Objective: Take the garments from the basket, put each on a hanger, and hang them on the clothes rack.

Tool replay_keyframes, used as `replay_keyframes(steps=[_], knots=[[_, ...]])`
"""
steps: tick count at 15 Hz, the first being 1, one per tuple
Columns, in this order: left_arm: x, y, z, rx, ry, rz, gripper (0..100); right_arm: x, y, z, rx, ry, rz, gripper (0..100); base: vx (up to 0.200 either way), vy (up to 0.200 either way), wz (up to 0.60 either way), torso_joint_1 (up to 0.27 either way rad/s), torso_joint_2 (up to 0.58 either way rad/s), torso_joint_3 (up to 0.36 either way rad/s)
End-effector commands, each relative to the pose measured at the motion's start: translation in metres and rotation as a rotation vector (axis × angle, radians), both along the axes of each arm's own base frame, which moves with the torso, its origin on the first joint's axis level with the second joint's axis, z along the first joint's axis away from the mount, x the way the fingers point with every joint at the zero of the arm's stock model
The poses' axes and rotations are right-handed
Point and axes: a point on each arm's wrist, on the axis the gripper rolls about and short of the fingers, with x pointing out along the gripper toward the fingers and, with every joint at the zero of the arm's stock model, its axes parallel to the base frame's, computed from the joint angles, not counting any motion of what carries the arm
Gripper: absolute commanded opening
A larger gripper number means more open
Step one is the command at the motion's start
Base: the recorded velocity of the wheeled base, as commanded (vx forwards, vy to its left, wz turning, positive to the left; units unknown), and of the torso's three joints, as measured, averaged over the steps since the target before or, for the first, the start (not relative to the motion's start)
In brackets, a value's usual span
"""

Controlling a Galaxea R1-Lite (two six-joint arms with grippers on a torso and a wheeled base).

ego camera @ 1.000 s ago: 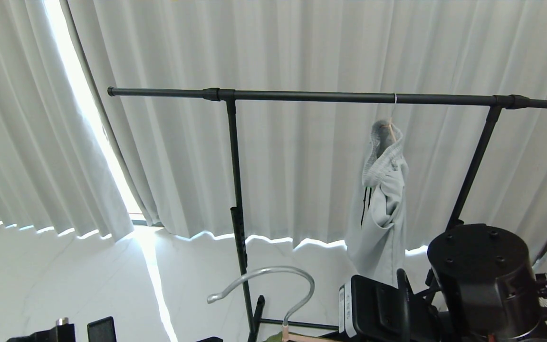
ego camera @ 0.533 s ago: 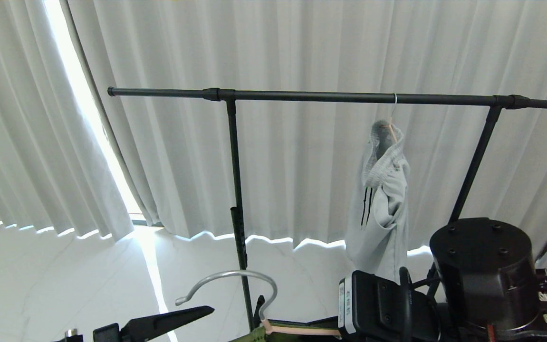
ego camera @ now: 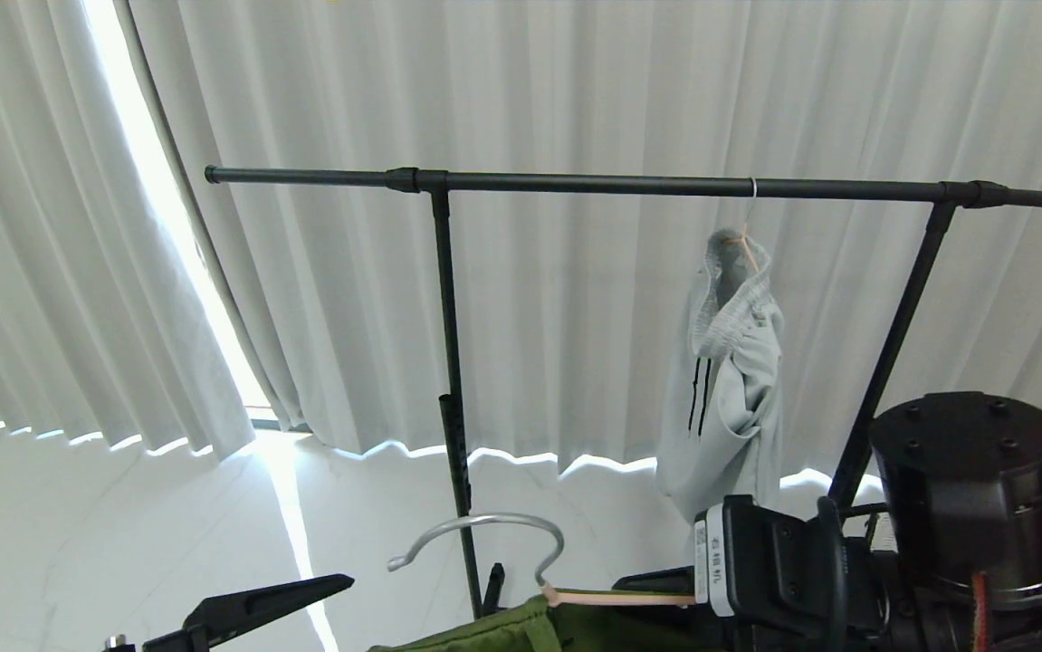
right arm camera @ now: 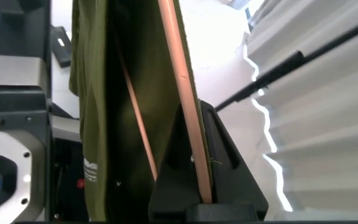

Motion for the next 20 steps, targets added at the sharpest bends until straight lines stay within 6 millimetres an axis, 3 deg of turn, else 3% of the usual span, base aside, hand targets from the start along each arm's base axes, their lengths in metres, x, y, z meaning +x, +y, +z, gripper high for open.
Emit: replay_keyframes(steps=[1, 4, 12, 18, 19, 20], knots=[[0.0, 0.017, -0.012, 0.012, 0.005, 0.086, 100, -0.002, -0.017, 0.003, 0.013, -0.011, -0.03, 0, 0.0, 0.0, 0.0, 0.0, 0.0, 0.0], [0.005, 0.037, -0.039, 0.091, 0.069, 0.251, 100, -0.007, -0.033, 0.005, 0.027, -0.02, -0.053, 0, 0.0, 0.0, 0.0, 0.0, 0.0, 0.0], [0.017, 0.036, -0.048, 0.15, 0.143, 0.328, 100, -0.009, -0.041, 0.011, 0.051, -0.036, -0.067, 0, 0.0, 0.0, 0.0, 0.0, 0.0, 0.0], [0.019, 0.033, -0.045, 0.109, 0.162, 0.348, 100, -0.01, -0.041, 0.011, 0.053, -0.037, -0.067, 0, 0.0, 0.0, 0.0, 0.0, 0.0, 0.0], [0.019, 0.033, -0.045, 0.109, 0.162, 0.348, 0, -0.01, -0.041, 0.011, 0.052, -0.038, -0.066, 0, 0.0, 0.0, 0.0, 0.0, 0.0, 0.0], [0.019, 0.034, -0.044, 0.106, 0.159, 0.349, 0, -0.01, -0.041, 0.012, 0.053, -0.039, -0.066, 0, 0.0, 0.0, 0.0, 0.0, 0.0, 0.0]])
